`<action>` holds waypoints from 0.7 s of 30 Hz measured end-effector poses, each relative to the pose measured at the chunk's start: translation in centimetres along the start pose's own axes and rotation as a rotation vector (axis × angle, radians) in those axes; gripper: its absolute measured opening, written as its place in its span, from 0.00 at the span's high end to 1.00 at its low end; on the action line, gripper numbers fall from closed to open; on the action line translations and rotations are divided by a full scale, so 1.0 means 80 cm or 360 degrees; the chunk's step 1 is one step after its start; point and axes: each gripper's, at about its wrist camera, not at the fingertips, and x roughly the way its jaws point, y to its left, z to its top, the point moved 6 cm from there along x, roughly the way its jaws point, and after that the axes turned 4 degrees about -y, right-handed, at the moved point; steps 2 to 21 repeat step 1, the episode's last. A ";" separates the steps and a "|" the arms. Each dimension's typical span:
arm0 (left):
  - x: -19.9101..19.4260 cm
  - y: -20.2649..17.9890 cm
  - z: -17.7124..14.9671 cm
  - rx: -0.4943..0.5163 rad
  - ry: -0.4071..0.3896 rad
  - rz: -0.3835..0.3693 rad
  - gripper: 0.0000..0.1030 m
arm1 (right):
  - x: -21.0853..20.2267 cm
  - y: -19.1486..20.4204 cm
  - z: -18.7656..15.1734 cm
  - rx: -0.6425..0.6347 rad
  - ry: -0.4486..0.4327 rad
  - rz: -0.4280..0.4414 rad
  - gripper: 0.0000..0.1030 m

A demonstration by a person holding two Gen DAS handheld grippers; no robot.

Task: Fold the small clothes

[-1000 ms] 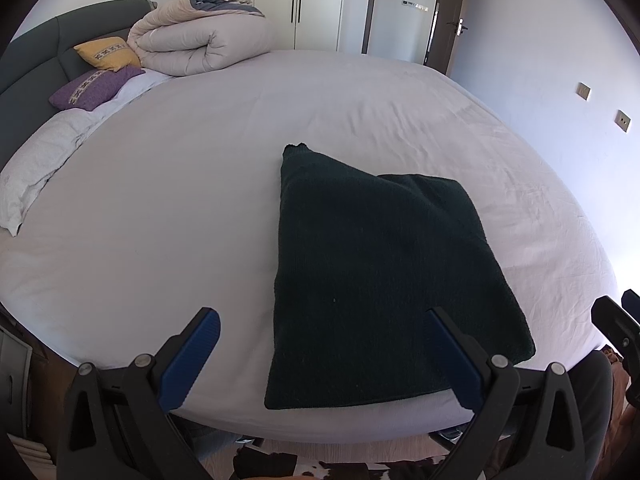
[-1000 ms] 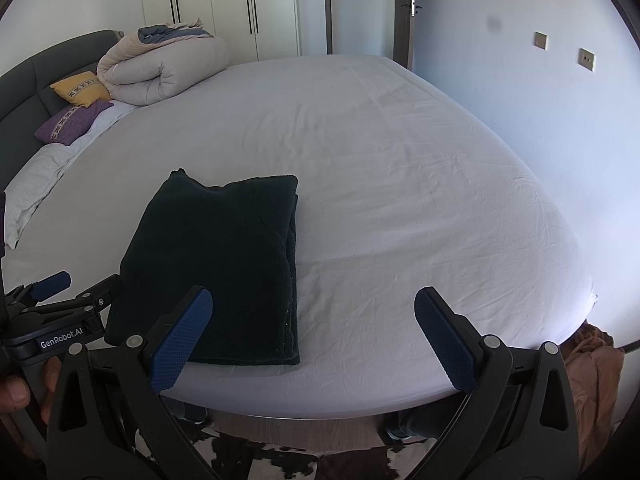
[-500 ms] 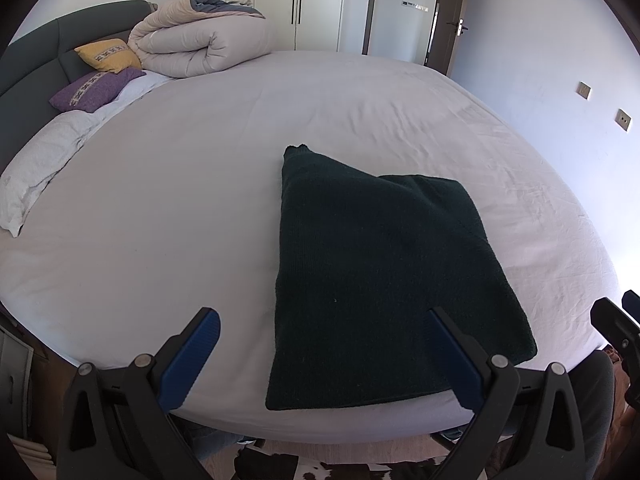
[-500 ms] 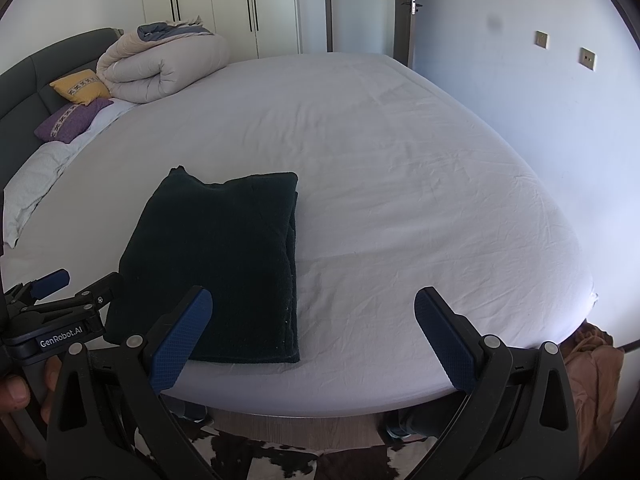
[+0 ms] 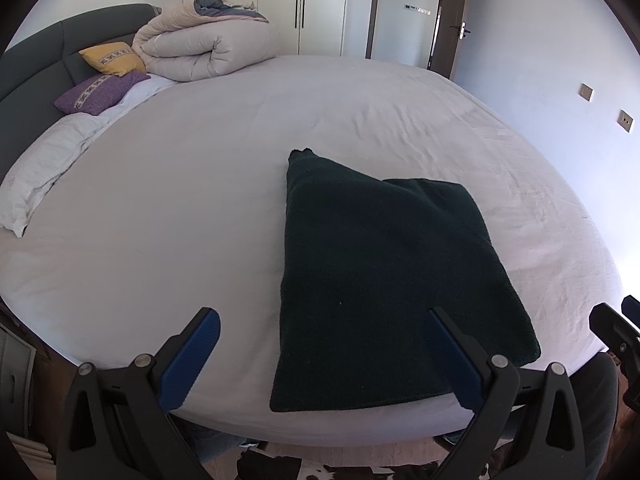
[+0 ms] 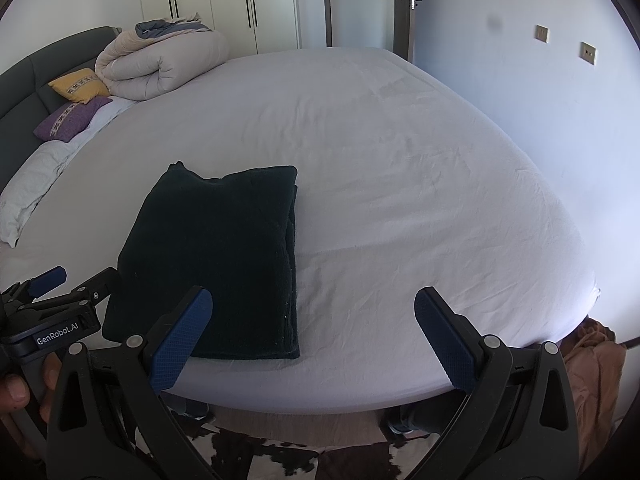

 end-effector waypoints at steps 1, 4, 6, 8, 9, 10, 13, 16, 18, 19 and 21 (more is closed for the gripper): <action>0.000 0.001 0.001 -0.0003 -0.0001 0.0001 0.00 | 0.000 0.000 0.000 0.0002 -0.0001 -0.0002 0.00; 0.000 0.001 0.001 -0.0003 -0.0001 0.0001 0.00 | 0.000 0.000 0.000 0.0002 -0.0001 -0.0002 0.00; 0.000 0.001 0.001 -0.0003 -0.0001 0.0001 0.00 | 0.000 0.000 0.000 0.0002 -0.0001 -0.0002 0.00; 0.000 0.001 0.001 -0.0003 -0.0001 0.0001 0.00 | 0.000 0.000 0.000 0.0002 -0.0001 -0.0002 0.00; 0.000 0.001 0.001 -0.0003 -0.0001 0.0001 0.00 | 0.000 0.000 0.000 0.0002 -0.0001 -0.0002 0.00; 0.000 0.001 0.001 -0.0003 -0.0001 0.0001 0.00 | 0.000 0.000 0.000 0.0002 -0.0001 -0.0002 0.00; 0.000 0.001 0.001 -0.0003 -0.0001 0.0001 0.00 | 0.000 0.000 0.000 0.0002 -0.0001 -0.0002 0.00; 0.000 0.001 0.001 -0.0003 -0.0001 0.0001 0.00 | 0.000 0.000 0.000 0.0002 -0.0001 -0.0002 0.00; 0.000 0.001 0.001 -0.0003 -0.0001 0.0001 0.00 | 0.000 0.000 0.000 0.0002 -0.0001 -0.0002 0.00; 0.000 0.001 0.001 -0.0003 -0.0001 0.0001 0.00 | 0.000 0.000 0.000 0.0002 -0.0001 -0.0002 0.00; 0.000 0.001 0.001 -0.0003 -0.0001 0.0001 0.00 | 0.000 0.000 0.000 0.0002 -0.0001 -0.0002 0.00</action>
